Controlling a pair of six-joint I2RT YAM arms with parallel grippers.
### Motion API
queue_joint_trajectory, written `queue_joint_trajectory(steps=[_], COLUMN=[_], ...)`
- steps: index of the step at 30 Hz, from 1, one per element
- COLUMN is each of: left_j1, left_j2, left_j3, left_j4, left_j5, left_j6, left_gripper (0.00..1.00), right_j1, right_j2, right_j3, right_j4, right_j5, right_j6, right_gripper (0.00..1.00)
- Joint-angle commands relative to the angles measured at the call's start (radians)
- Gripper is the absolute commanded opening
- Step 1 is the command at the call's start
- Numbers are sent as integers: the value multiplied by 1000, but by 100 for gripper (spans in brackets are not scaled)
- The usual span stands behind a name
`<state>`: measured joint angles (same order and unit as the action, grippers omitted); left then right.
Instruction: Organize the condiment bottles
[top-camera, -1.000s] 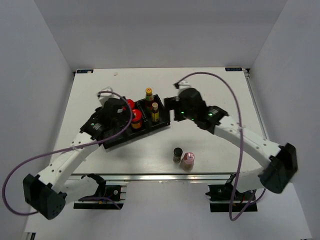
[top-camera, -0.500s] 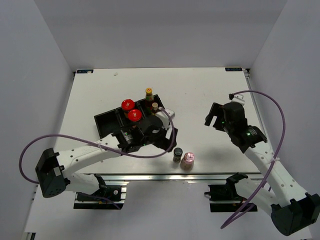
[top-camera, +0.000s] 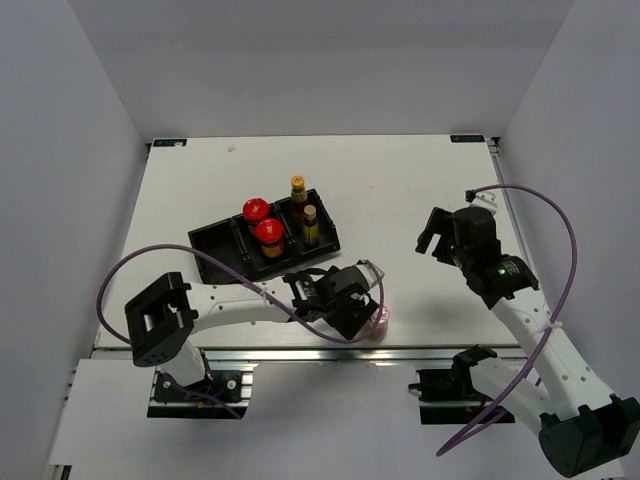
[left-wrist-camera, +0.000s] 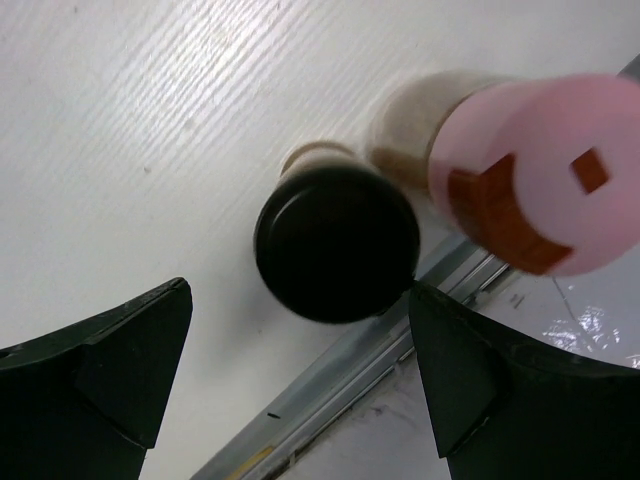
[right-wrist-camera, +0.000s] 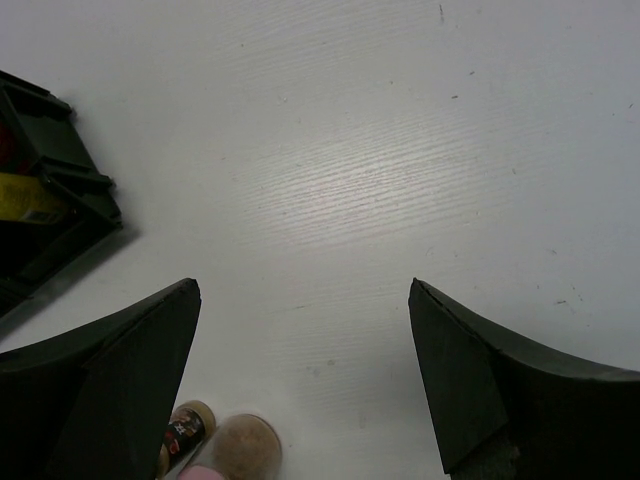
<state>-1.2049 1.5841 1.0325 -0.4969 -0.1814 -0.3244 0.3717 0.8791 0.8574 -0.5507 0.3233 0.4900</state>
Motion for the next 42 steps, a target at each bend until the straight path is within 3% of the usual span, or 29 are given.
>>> queue_joint_trajectory(steps=[1, 13, 20, 26, 27, 29, 30, 35, 38, 42], left_j1=[-1, 1, 1, 8, 10, 22, 40, 171, 300, 366], left_j2=[8, 112, 114, 77, 74, 68, 60, -5, -59, -168], left_j3=[67, 155, 167, 156, 158, 159, 167, 187, 181, 163], left_j4=[40, 92, 69, 60, 57, 54, 41, -41, -86, -175], left_j5=[-20, -16, -61, -76, -75, -78, -88, -110, -115, -203], left_j6=[28, 71, 58, 44, 42, 36, 22, -51, -123, -165], left_gripper=[98, 94, 75, 54, 44, 34, 21, 12, 10, 9], right_j1=[-10, -14, -14, -13, -13, -14, -13, -14, -14, -16], right_j2=[-14, -31, -42, -37, -35, -35, -35, -37, -40, -37], right_j3=[-23, -38, -37, -37, -37, -37, -37, -40, -43, -41], right_j4=[26, 26, 18, 21, 21, 20, 21, 21, 26, 18], right_j5=[-27, -43, -33, -36, -36, -39, -40, -40, -38, -29], right_j6=[-13, -18, -14, -14, -16, -14, -14, -21, -27, -33], right_gripper=[89, 89, 89, 89, 89, 89, 89, 89, 89, 89])
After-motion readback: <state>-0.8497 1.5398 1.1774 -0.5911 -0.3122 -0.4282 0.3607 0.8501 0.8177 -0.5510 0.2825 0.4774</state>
